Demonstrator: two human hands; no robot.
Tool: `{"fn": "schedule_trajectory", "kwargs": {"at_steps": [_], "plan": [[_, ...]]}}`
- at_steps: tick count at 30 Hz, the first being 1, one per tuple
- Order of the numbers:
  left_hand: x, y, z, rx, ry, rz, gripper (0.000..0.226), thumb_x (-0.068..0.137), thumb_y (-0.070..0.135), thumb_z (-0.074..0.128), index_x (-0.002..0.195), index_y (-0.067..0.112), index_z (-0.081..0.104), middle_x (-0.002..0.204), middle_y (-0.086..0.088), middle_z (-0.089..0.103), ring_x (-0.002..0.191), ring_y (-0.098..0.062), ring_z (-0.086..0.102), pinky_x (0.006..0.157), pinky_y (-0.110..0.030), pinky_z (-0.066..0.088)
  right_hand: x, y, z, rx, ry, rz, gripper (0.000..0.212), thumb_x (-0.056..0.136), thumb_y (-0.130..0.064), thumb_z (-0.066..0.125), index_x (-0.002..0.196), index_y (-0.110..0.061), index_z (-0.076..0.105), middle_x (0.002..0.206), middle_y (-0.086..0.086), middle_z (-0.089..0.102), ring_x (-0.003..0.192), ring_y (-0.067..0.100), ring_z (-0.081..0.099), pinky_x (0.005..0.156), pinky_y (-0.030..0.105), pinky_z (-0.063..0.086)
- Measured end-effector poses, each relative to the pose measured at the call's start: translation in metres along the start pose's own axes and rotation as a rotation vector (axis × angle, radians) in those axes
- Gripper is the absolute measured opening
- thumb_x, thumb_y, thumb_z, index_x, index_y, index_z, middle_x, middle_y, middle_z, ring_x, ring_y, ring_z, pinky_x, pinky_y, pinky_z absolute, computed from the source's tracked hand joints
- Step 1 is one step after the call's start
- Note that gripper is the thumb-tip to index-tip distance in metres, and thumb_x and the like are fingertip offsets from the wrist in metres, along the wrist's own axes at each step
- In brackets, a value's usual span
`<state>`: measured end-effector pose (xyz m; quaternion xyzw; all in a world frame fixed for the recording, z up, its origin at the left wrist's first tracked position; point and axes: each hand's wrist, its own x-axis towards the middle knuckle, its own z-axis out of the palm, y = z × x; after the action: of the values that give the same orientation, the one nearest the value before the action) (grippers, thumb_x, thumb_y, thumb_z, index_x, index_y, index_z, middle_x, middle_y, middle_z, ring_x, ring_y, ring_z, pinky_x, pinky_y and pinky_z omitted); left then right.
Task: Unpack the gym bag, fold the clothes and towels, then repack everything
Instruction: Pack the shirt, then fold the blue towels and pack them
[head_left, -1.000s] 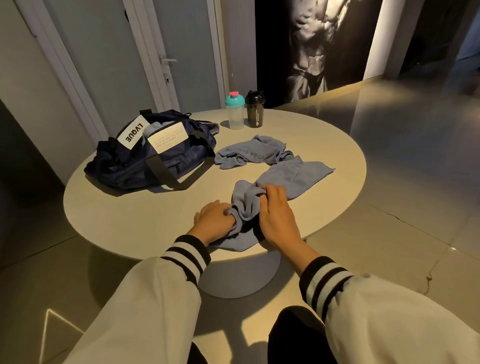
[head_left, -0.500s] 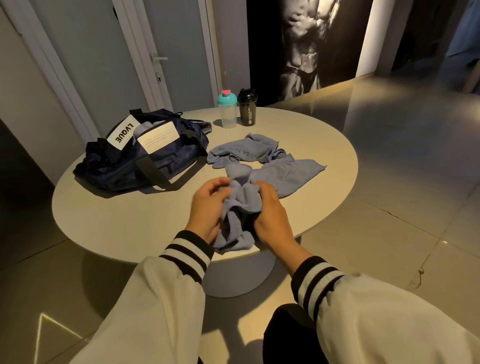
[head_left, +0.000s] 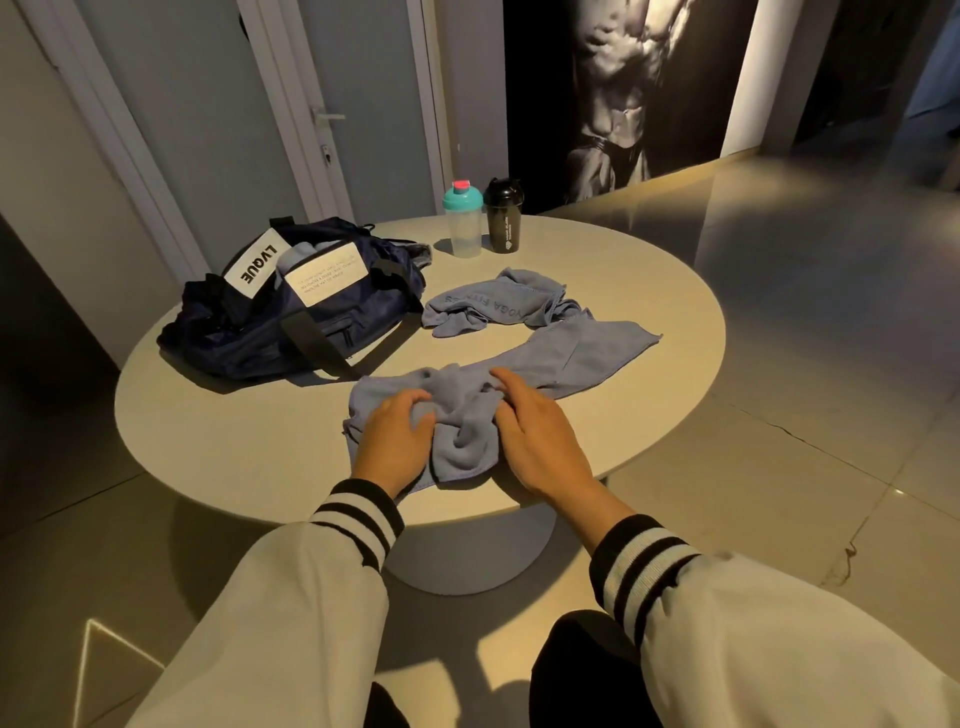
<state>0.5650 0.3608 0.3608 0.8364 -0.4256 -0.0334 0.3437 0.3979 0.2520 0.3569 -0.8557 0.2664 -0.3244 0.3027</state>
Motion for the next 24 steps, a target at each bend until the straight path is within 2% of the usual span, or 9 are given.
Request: {"fn": "schedule_trajectory", "kwargs": {"at_steps": [2,4,8,11,13,15,17,20,24], "plan": [[-0.001,-0.003,0.005,0.127,-0.029,0.051,0.039,0.103,0.031,0.050,0.140,0.018,0.052,0.136,-0.008,0.059,0.124,-0.026,0.055,0.106,-0.038,0.043,-0.001,-0.005,0.001,-0.086,-0.076,-0.050,0.045,0.105,-0.051,0.027,0.140,-0.031,0.048,0.129,-0.001,0.064,0.108,0.018,0.059,0.097,0.042,0.049],[-0.002,-0.002,0.005,0.140,0.000,0.021,0.051,0.103,0.042,0.045,0.149,0.021,0.044,0.144,-0.005,0.054,0.134,-0.026,0.048,0.114,-0.041,0.033,-0.001,-0.006,0.002,-0.131,-0.089,-0.087,0.042,0.105,-0.051,0.029,0.127,-0.031,0.057,0.119,-0.003,0.068,0.101,0.017,0.059,0.094,0.044,0.048],[-0.009,-0.020,-0.009,0.098,-0.204,-0.063,0.083,0.088,0.082,0.027,0.154,0.033,0.017,0.159,-0.003,0.034,0.146,-0.028,0.033,0.114,-0.043,0.026,0.002,0.001,0.006,-0.361,-0.175,-0.050,0.047,0.101,-0.052,0.034,0.140,-0.031,0.048,0.144,-0.003,0.052,0.132,0.019,0.043,0.112,0.046,0.029],[-0.008,-0.036,-0.030,0.585,-0.151,-0.096,0.056,0.105,0.051,0.021,0.158,0.034,0.011,0.166,0.000,0.020,0.152,-0.023,0.018,0.121,-0.058,0.010,0.001,0.002,0.009,-0.423,-0.166,-0.027,0.053,0.099,-0.052,0.034,0.148,-0.032,0.040,0.151,-0.003,0.043,0.139,0.022,0.033,0.118,0.047,0.021],[-0.006,-0.036,-0.040,0.630,-0.042,-0.220,0.054,0.107,0.044,0.029,0.158,0.033,0.018,0.165,-0.006,0.020,0.152,-0.029,0.014,0.120,-0.060,0.008,0.000,0.000,0.010,-0.438,-0.122,-0.018,0.054,0.098,-0.051,0.036,0.148,-0.030,0.041,0.147,-0.002,0.047,0.134,0.024,0.035,0.117,0.045,0.023],[-0.006,-0.030,-0.036,0.626,0.115,-0.193,0.043,0.106,0.040,0.037,0.148,0.031,0.040,0.153,-0.009,0.037,0.139,-0.033,0.031,0.113,-0.056,0.024,-0.001,-0.002,0.009,-0.446,-0.117,-0.012,0.054,0.097,-0.048,0.039,0.147,-0.029,0.042,0.141,-0.002,0.050,0.127,0.024,0.038,0.115,0.043,0.027],[-0.011,-0.014,-0.025,0.575,0.176,-0.022,0.031,0.106,0.034,0.041,0.133,0.030,0.054,0.136,-0.005,0.051,0.120,-0.030,0.044,0.101,-0.047,0.034,-0.001,-0.004,0.007,-0.447,-0.121,0.002,0.052,0.097,-0.045,0.039,0.146,-0.028,0.043,0.134,-0.001,0.051,0.122,0.024,0.042,0.115,0.043,0.025],[-0.023,0.010,-0.008,0.396,0.048,0.060,0.036,0.107,0.042,0.036,0.138,0.031,0.051,0.135,-0.001,0.057,0.123,-0.026,0.047,0.107,-0.045,0.035,-0.001,-0.007,0.003,-0.461,-0.086,0.060,0.044,0.098,-0.036,0.040,0.141,-0.028,0.047,0.126,0.001,0.052,0.117,0.024,0.049,0.113,0.048,0.017],[-0.025,0.005,-0.002,0.206,-0.078,0.039,0.052,0.107,0.050,0.025,0.155,0.033,0.031,0.159,0.004,0.038,0.147,-0.019,0.032,0.124,-0.043,0.016,-0.005,-0.006,0.006,-0.510,0.005,0.095,0.038,0.100,-0.025,0.038,0.137,-0.026,0.046,0.118,0.002,0.052,0.110,0.025,0.053,0.107,0.052,0.018]]}}
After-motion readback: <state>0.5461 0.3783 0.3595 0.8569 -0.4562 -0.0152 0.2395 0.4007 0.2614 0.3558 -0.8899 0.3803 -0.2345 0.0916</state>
